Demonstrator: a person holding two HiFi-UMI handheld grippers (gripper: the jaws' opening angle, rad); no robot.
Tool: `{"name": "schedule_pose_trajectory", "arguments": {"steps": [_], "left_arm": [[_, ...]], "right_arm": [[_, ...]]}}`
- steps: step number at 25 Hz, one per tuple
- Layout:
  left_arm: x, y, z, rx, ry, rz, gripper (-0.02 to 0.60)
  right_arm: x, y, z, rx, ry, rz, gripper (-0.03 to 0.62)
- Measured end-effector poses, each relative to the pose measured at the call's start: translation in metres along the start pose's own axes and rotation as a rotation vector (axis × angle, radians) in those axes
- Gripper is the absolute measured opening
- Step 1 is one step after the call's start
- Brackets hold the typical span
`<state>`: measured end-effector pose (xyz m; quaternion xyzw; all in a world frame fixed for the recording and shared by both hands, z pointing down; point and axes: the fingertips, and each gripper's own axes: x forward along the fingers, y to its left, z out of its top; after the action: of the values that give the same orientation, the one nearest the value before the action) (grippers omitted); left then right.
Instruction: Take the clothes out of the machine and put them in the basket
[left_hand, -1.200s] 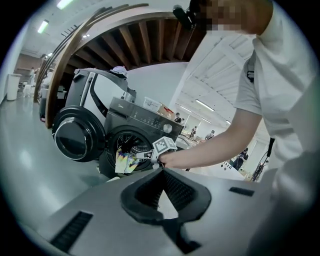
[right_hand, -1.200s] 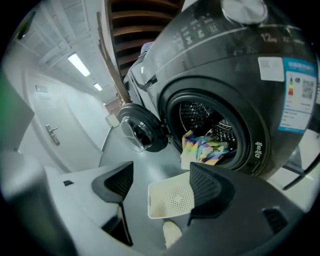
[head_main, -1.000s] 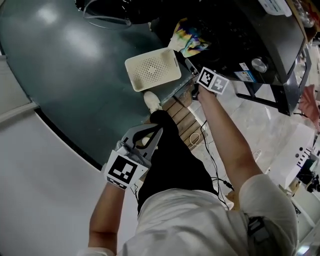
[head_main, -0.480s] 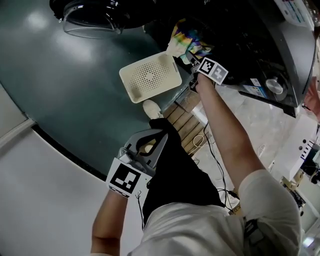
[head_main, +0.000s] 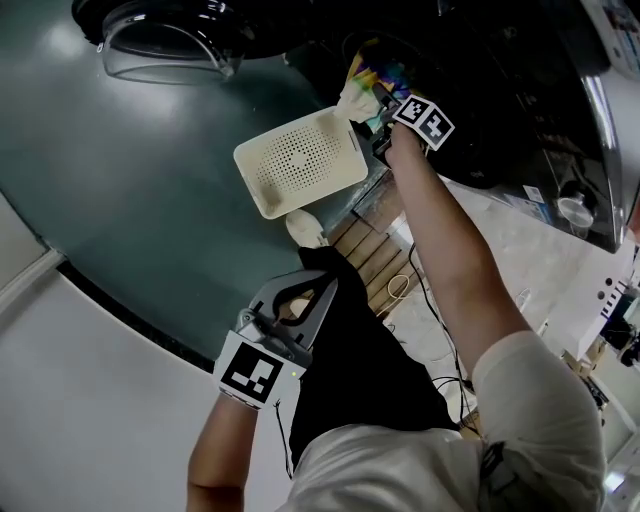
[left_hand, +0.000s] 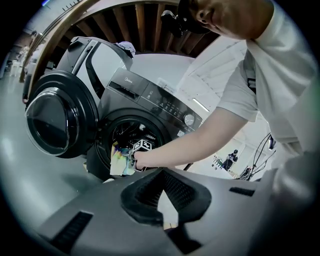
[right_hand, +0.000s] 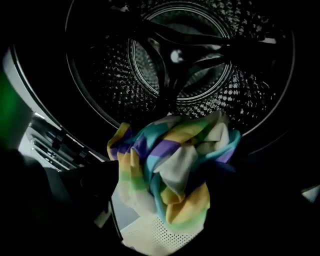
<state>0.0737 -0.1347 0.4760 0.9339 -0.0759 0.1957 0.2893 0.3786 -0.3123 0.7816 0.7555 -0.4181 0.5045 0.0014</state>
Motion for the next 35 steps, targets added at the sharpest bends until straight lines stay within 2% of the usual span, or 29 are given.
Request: {"name": "schedule_pose_trajectory", "arguments": {"steps": [6, 16, 19, 23, 25, 29, 32, 35], "left_arm": [[0.007, 0.014, -0.012, -0.034, -0.005, -0.005, -0.005], [0.021, 0.032, -0.022, -0.025, 0.019, -0.033, -0.003], [0.026, 0.032, -0.019, -0.014, 0.021, -0.047, -0.003], [0.029, 0.033, -0.014, -0.023, 0.006, -0.054, -0.005], [0.028, 0.034, -0.015, -0.032, 0.004, -0.051, -0.003], [0.023, 0.031, -0.018, -0.03, 0.007, -0.035, -0.003], [0.015, 0.022, -0.023, -0.035, 0.008, -0.031, -0.003], [0.007, 0.013, -0.023, -0.026, -0.004, -0.019, -0.003]], "right_arm": [[0.033, -0.011, -0.001, -0.011, 0.023, -0.071, 0.523], [0.055, -0.015, 0.001, -0.084, 0.038, -0.115, 0.512], [0.053, -0.014, 0.0, -0.108, 0.045, -0.104, 0.437], [0.053, -0.006, 0.0, -0.14, 0.055, -0.049, 0.268], [0.051, -0.003, 0.0, -0.158, 0.06, -0.026, 0.218], [0.041, -0.002, 0.009, -0.181, 0.046, 0.006, 0.169], [0.022, -0.001, 0.01, -0.192, 0.022, 0.024, 0.158], [0.001, 0.006, 0.012, -0.246, 0.008, 0.05, 0.155]]}}
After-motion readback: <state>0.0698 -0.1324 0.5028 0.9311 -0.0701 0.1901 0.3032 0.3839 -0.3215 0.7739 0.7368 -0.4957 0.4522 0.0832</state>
